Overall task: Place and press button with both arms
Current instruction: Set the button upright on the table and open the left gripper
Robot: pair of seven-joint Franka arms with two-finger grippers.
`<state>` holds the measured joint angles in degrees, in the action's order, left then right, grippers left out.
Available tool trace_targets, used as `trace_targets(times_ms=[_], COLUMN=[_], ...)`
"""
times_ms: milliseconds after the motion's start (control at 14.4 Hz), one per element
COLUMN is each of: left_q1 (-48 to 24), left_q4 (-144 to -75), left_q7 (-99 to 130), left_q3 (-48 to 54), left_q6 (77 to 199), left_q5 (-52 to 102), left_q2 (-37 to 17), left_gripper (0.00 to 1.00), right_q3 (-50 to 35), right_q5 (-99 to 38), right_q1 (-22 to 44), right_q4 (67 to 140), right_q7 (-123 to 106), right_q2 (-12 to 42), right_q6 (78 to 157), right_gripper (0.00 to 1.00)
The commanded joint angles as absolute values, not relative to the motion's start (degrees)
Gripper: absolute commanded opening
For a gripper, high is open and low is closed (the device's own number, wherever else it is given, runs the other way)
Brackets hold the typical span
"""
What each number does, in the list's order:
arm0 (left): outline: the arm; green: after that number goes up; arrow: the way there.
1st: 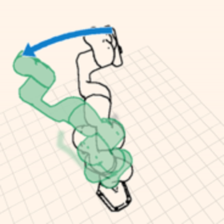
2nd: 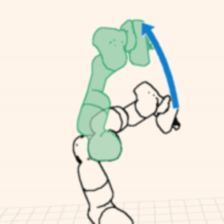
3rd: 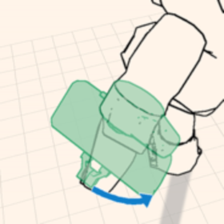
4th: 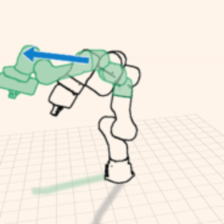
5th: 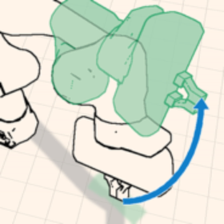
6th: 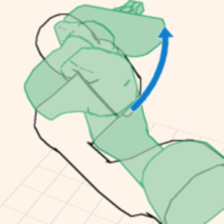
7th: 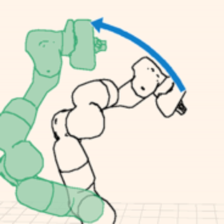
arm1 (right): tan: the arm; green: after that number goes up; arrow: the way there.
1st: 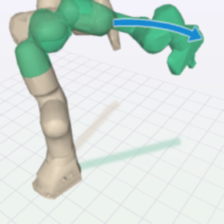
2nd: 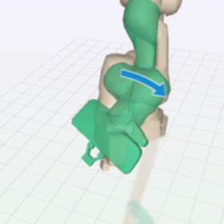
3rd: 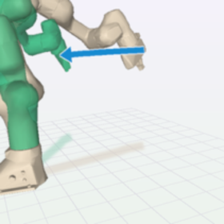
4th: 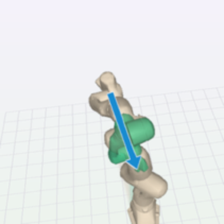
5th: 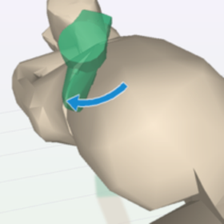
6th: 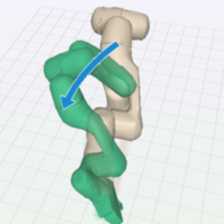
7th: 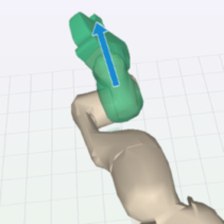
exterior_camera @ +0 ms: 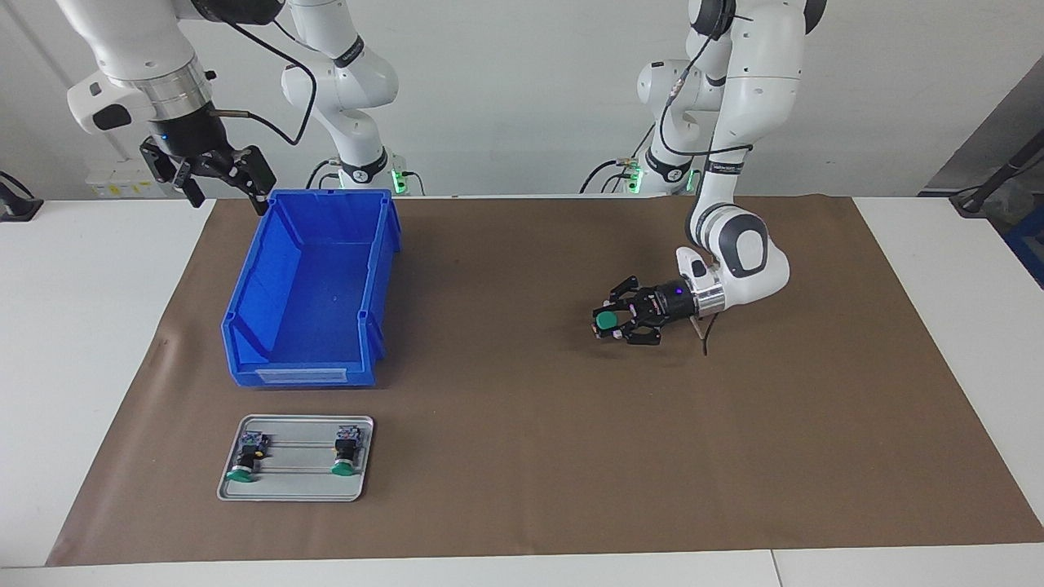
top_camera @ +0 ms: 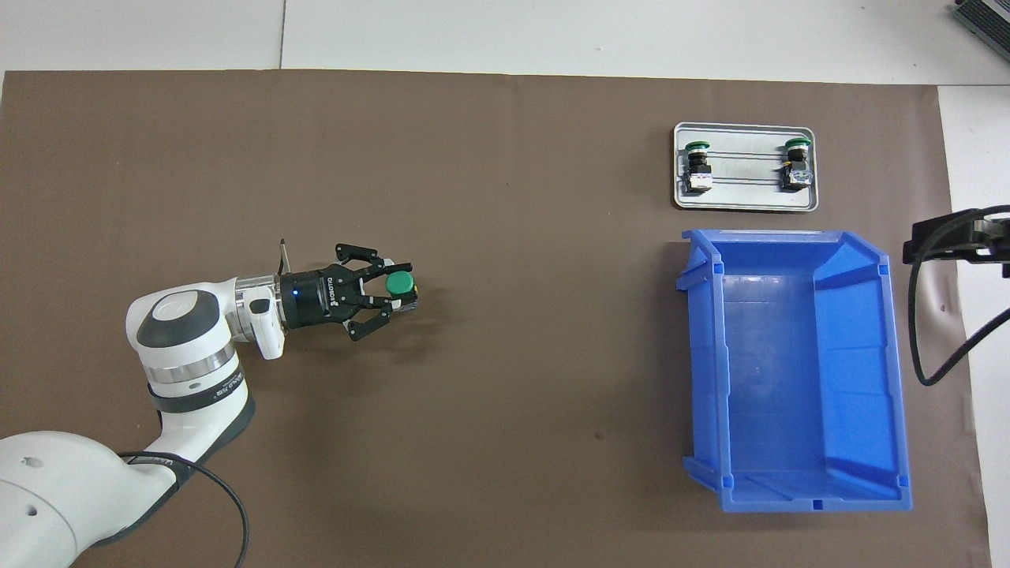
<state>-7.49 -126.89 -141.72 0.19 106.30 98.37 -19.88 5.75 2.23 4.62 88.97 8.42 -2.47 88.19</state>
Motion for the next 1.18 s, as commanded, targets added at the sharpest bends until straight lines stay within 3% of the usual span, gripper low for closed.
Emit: trace_targets(times_ms=[0, 766, 836, 906, 1115], left_q1=[-6.3, -7.1, -7.5, -8.0, -8.5], left_q4=[-129.9, -132.4, -132.3, -132.1, -132.0], left_q7=[-147.5, -152.6, -152.5, -152.2, -150.7], left_q3=[0.5, 0.2, 0.3, 0.2, 0.2], left_q6=[101.4, 104.6, 104.8, 104.9, 106.3], left_q5=[102.0, 101.3, 101.3, 101.3, 101.3], left_q2=[-19.6, -19.2, -19.3, -19.4, -19.0], left_gripper=[0.0, 0.0, 0.51, 0.92, 0.95], right_q3=[5.5, 5.5, 5.5, 5.5, 5.4], right_q5=[3.1, 3.1, 3.1, 3.1, 3.1], right_q1=[4.0, 4.0, 4.0, 4.0, 4.0], right_q4=[90.2, 90.4, 90.4, 90.4, 90.4], right_q7=[6.5, 6.5, 6.5, 6.5, 6.6], right_q2=[-3.3, -3.4, -3.4, -3.4, -3.4], right_q6=[88.6, 88.6, 88.6, 88.7, 88.7], right_gripper=[1.0, 1.0, 1.0, 1.0, 1.0])
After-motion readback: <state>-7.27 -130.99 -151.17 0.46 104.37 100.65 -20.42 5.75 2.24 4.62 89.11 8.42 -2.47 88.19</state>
